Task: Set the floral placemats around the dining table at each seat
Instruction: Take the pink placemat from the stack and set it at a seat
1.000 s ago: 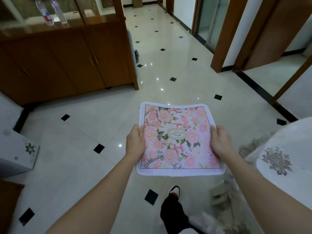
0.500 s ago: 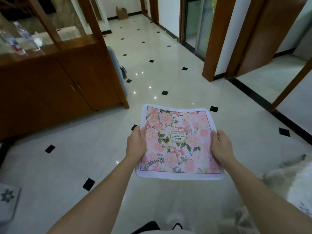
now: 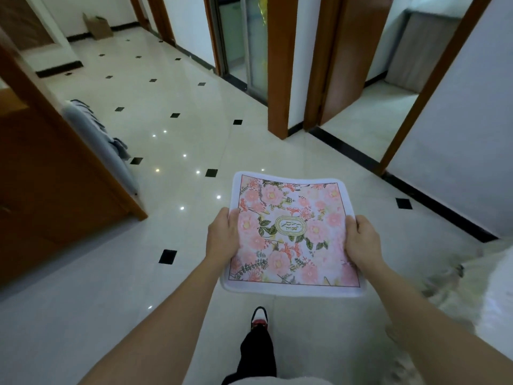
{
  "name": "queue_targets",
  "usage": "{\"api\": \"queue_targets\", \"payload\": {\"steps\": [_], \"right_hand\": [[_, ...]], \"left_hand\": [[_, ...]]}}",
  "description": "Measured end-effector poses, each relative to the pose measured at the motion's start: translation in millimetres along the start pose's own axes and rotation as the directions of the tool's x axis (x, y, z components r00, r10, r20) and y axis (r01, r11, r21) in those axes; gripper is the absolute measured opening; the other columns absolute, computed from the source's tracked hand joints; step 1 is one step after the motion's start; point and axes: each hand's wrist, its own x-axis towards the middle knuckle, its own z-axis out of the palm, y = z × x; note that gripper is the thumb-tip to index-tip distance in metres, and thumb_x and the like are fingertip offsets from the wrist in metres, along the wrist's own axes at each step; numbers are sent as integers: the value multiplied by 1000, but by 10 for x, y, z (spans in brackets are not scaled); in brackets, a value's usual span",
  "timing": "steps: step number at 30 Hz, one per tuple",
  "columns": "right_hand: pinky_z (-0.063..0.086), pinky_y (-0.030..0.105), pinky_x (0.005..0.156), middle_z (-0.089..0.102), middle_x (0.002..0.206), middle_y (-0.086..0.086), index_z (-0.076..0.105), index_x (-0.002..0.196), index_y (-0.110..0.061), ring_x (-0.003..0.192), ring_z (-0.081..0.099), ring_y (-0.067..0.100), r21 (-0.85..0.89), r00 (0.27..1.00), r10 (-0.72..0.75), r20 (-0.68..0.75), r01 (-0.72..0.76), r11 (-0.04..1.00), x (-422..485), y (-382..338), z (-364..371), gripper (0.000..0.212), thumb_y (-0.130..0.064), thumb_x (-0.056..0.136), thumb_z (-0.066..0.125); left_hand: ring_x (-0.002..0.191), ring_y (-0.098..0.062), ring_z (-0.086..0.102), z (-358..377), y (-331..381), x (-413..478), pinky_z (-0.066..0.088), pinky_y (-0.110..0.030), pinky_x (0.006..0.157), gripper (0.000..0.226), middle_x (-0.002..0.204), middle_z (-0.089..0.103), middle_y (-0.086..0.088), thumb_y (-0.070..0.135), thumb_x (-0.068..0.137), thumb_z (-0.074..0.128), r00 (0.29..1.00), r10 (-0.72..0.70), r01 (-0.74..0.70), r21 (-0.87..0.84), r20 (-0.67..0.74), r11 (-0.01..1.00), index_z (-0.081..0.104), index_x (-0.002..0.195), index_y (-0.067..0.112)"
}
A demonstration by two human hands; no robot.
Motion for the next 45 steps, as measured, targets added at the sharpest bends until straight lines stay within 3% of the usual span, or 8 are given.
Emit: {"api": "queue_targets", "payload": {"steps": [5,11,16,24,29,36,41,45], "right_hand": [[37,36,67,56,80,8,50,83,-5,78,53,28,18,989,105,-105,-104,994,841,-266,146,36,-31,102,34],[33,34,59,54,79,6,49,85,-7,71,50,21,40,955,188,-229,-184,982,1568,-468,196,36,-33,103,33],[39,36,67,58,83,8,52,92,-7,78,55,28,53,909,292,-297,-289,956,1982,-336,76,36,-35,102,33],[55,45,68,62,82,5,50,86,-21,75,63,23,154,834,375,-405,-342,927,2750,74,-317,36,-48,98,30],[55,46,69,62,83,4,50,87,-20,76,63,23,215,792,411,-452,-351,912,3395,421,-723,35,-46,99,31],[55,46,71,63,83,4,52,86,-21,76,63,22,329,717,497,-488,-377,866,4402,876,-1573,33,-44,99,32],[55,41,69,64,82,5,56,91,-16,77,64,23,353,664,528,-530,-394,849,4773,1188,-2174,37,-43,100,32],[53,38,67,64,83,8,57,92,-11,77,64,24,394,610,557,-564,-393,831,4970,1415,-2530,37,-39,101,34]], "left_hand": [[62,-16,43,296,294,1210,37,-32,57,37,71,47,-3,35,104,38,993,32,-30,-18,113,999,47,83,6],[62,-15,41,699,635,2302,36,-31,56,36,69,46,-1,34,104,38,965,125,-128,-2,229,992,46,80,8],[63,-16,42,1184,914,2812,38,-35,59,37,69,46,-1,35,104,37,928,195,-202,-13,319,979,44,78,10],[60,-16,45,2218,1532,3377,37,-32,55,36,68,49,-2,35,104,37,865,271,-306,15,422,952,43,76,14],[61,-14,49,3032,2110,3695,37,-27,52,37,70,52,-2,37,104,35,829,296,-359,47,475,932,46,80,11],[69,-21,58,4345,3107,4134,43,-31,57,38,74,58,-6,37,104,35,770,365,-446,33,523,894,51,84,9],[66,-19,56,5093,3668,4157,43,-32,57,37,72,56,-4,36,104,35,712,416,-489,-26,566,872,51,83,10],[60,-19,49,5623,4054,4157,34,-31,52,34,67,50,-3,29,104,37,644,441,-510,-80,625,857,45,77,11]]}}
